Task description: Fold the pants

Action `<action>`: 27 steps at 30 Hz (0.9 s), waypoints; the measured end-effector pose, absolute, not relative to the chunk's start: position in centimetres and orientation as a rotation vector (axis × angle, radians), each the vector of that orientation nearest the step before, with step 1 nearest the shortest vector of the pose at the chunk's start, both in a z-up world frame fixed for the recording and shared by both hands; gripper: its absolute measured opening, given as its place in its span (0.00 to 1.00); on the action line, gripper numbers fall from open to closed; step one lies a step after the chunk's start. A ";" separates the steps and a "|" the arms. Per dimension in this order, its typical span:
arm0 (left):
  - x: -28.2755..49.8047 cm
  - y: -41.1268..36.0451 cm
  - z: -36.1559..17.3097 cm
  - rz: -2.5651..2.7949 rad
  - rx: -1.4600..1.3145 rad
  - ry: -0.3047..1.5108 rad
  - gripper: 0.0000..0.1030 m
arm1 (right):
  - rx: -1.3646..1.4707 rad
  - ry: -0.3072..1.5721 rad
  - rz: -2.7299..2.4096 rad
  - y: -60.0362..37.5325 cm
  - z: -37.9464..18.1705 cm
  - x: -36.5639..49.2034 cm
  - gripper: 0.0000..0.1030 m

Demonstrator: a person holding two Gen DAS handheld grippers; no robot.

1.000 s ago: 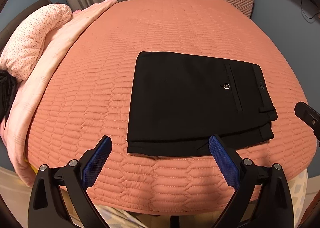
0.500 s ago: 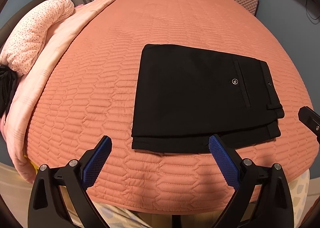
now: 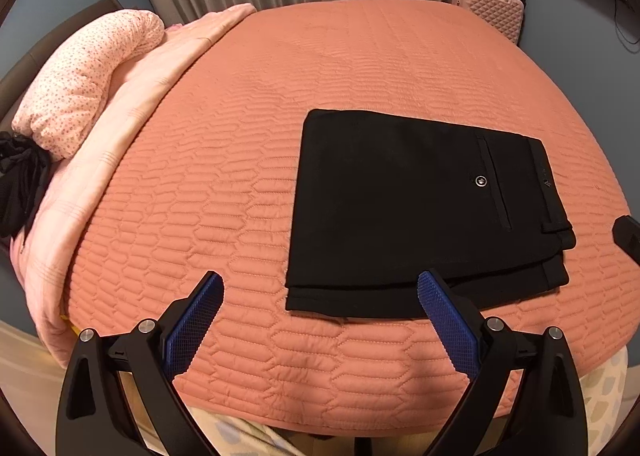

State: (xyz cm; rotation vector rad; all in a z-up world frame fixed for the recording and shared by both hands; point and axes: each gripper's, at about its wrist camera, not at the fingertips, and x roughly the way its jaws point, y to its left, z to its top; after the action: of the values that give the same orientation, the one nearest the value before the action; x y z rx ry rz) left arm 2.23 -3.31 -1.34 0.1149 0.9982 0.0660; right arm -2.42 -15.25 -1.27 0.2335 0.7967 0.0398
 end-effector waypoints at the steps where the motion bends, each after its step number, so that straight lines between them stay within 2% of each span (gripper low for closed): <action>1: 2.1 -3.3 -1.1 0.068 0.122 0.988 0.94 | 0.228 0.790 0.036 -15.2 -1.1 -2.5 0.10; 2: 2.0 -3.4 -0.8 0.068 0.124 0.973 0.94 | 0.222 0.784 0.035 -15.2 -1.0 -2.6 0.16; 3: 1.9 -3.5 -0.6 0.068 0.125 0.964 0.94 | 0.220 0.774 0.029 -15.2 -0.9 -2.7 0.43; 4: 1.8 -3.5 -0.4 0.064 0.126 0.957 0.94 | 0.217 0.754 0.016 -15.3 -0.6 -2.9 0.62; 5: 1.7 -3.6 -0.2 0.059 0.127 0.949 0.94 | 0.206 0.704 -0.012 -15.3 -0.1 -3.5 0.93; 8: 1.3 -4.0 0.3 0.042 0.134 0.928 0.94 | 0.130 0.620 -0.018 -14.5 0.9 -4.5 0.96; 13: 0.9 -4.4 0.9 0.029 0.128 0.910 0.94 | 0.053 0.609 -0.028 -13.6 1.0 -4.7 0.96; 27: 0.4 -4.0 0.3 0.044 0.122 0.940 0.94 | 0.100 0.692 -0.019 -13.8 -0.3 -4.0 0.96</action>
State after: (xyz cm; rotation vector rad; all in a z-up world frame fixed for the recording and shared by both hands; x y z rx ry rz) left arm 0.45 -4.00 0.30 0.1224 0.9404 0.0440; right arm -3.95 -13.80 -0.27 0.0997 0.6917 -0.0189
